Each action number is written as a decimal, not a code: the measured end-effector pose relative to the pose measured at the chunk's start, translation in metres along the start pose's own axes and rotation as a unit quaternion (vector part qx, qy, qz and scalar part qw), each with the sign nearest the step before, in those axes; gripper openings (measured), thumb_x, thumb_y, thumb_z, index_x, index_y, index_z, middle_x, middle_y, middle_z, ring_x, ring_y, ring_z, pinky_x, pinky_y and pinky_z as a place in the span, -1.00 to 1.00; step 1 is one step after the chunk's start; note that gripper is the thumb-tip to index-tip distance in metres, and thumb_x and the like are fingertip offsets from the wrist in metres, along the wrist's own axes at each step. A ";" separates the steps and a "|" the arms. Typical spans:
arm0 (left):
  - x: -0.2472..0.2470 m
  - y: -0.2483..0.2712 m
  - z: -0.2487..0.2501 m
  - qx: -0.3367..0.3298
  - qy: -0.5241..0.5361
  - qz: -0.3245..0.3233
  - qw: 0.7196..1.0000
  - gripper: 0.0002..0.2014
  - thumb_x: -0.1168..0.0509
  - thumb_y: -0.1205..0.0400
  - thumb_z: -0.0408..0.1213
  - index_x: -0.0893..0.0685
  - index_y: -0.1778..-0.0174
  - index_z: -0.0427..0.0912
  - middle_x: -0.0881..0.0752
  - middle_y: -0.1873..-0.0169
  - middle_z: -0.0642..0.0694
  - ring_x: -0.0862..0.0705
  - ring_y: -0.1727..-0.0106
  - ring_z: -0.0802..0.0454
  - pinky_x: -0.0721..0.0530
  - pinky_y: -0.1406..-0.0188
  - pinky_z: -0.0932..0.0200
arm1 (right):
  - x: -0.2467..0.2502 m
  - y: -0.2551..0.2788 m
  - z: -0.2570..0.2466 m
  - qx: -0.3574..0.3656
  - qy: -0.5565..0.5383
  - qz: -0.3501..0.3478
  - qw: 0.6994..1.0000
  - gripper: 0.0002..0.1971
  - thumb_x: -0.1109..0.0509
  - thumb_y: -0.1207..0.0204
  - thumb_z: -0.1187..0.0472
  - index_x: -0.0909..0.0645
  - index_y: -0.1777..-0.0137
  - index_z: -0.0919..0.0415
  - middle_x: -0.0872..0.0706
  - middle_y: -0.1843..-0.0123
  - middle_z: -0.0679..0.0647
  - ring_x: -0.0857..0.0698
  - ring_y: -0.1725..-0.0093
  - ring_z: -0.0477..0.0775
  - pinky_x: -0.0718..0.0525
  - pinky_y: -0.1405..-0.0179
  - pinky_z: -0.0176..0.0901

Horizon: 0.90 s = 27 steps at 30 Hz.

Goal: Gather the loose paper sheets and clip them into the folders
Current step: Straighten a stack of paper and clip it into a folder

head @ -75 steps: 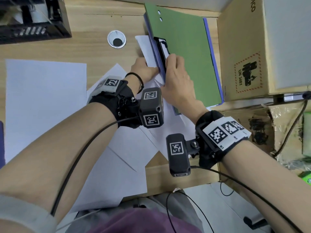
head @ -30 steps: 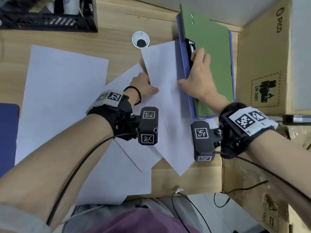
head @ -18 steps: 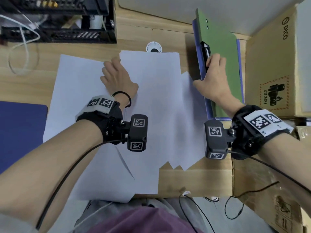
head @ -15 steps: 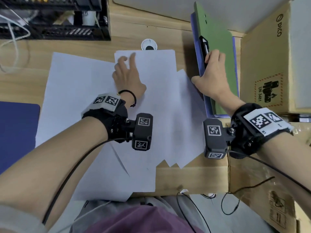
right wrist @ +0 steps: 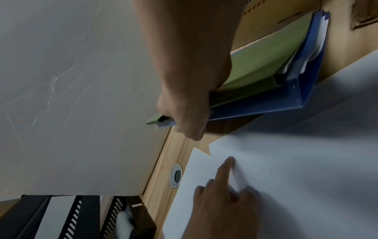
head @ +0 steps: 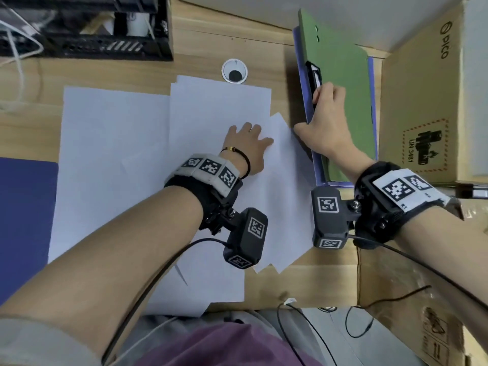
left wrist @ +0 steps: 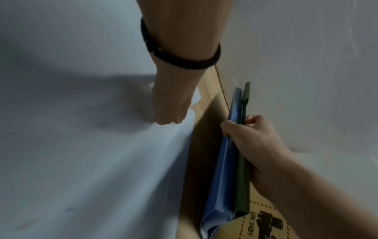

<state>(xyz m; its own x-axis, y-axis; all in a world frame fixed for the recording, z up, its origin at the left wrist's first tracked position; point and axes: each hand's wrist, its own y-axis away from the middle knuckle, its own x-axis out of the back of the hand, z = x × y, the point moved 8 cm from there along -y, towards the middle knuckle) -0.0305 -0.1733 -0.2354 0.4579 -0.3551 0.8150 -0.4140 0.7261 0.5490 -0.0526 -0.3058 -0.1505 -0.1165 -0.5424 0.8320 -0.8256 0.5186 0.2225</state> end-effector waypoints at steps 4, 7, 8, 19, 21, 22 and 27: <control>0.011 -0.017 0.027 -0.047 -0.055 -0.018 0.997 -0.30 -0.10 -0.64 -0.25 0.03 -0.67 0.14 -0.11 -0.59 -0.23 -0.05 -0.60 -0.21 -0.23 -0.49 -0.15 | 0.003 0.000 0.003 0.006 0.001 0.009 1.000 -0.59 -0.34 -0.25 0.46 -0.21 0.03 0.18 -0.26 -0.11 0.10 -0.37 0.10 0.21 -0.58 -0.12 0.27; 0.003 -0.021 0.061 -0.117 -0.044 -0.010 0.992 -0.33 -0.13 -0.63 -0.24 -0.05 -0.67 0.05 0.00 -0.66 -0.16 0.07 -0.67 -0.16 -0.03 -0.61 -0.21 | 0.009 -0.001 0.006 0.020 0.006 0.008 1.000 -0.59 -0.34 -0.25 0.45 -0.21 0.02 0.18 -0.26 -0.10 0.10 -0.36 0.09 0.19 -0.58 -0.10 0.18; -0.003 -0.019 0.065 -0.122 -0.044 -0.015 0.991 -0.34 -0.13 -0.64 -0.22 -0.05 -0.67 0.02 0.01 -0.67 -0.13 0.08 -0.68 -0.14 -0.04 -0.60 -0.19 | 0.009 -0.002 0.005 0.026 0.011 0.000 1.000 -0.59 -0.35 -0.26 0.43 -0.21 0.02 0.18 -0.26 -0.10 0.10 -0.36 0.10 0.18 -0.58 -0.05 0.15; -0.019 0.032 0.027 -0.141 -0.073 0.002 0.987 -0.45 -0.04 -0.70 -0.22 -0.15 -0.65 0.01 -0.27 -0.58 -0.06 -0.23 -0.58 -0.03 -0.14 -0.55 -0.06 | -0.019 -0.001 0.002 0.005 0.106 -0.034 0.994 -0.63 -0.39 -0.33 0.31 -0.30 -0.04 0.12 -0.36 -0.29 0.18 -0.46 -0.03 0.23 -0.46 0.14 0.01; -0.020 0.043 0.023 -0.160 -0.038 -0.008 0.986 -0.44 -0.04 -0.70 -0.26 -0.12 -0.66 -0.02 -0.30 -0.57 -0.06 -0.20 -0.60 -0.03 -0.12 -0.56 -0.02 | -0.030 0.003 0.005 0.002 0.099 -0.045 0.994 -0.65 -0.37 -0.35 0.33 -0.39 -0.11 0.19 -0.40 -0.30 0.22 -0.50 -0.15 0.26 -0.53 0.05 0.04; -0.018 0.048 0.018 -0.163 0.002 -0.005 0.987 -0.44 -0.05 -0.71 -0.27 -0.12 -0.66 -0.03 -0.31 -0.58 -0.07 -0.17 -0.62 -0.03 -0.10 -0.58 0.00 | -0.035 0.007 0.008 -0.004 0.085 -0.053 0.995 -0.66 -0.35 -0.37 0.33 -0.43 -0.15 0.23 -0.42 -0.31 0.24 -0.50 -0.21 0.28 -0.57 -0.06 0.07; 0.003 0.081 -0.060 -0.025 0.282 0.135 0.950 -0.49 -0.13 -0.67 -0.37 -0.34 -0.58 -0.08 -0.28 -0.60 -0.09 -0.13 -0.64 -0.06 -0.11 -0.56 0.14 | -0.045 0.052 0.002 0.020 0.029 0.024 0.999 -0.78 -0.25 -0.47 0.36 -0.54 -0.11 0.27 -0.64 -0.09 0.22 -0.59 -0.08 0.28 -0.51 -0.07 0.00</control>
<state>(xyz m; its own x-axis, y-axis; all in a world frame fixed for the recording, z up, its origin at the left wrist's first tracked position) -0.0152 -0.0806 -0.1993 0.6949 0.2089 0.6881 -0.5448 0.7775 0.3141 -0.0917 -0.2558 -0.1777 -0.1256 -0.4783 0.8692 -0.8410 0.5161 0.1625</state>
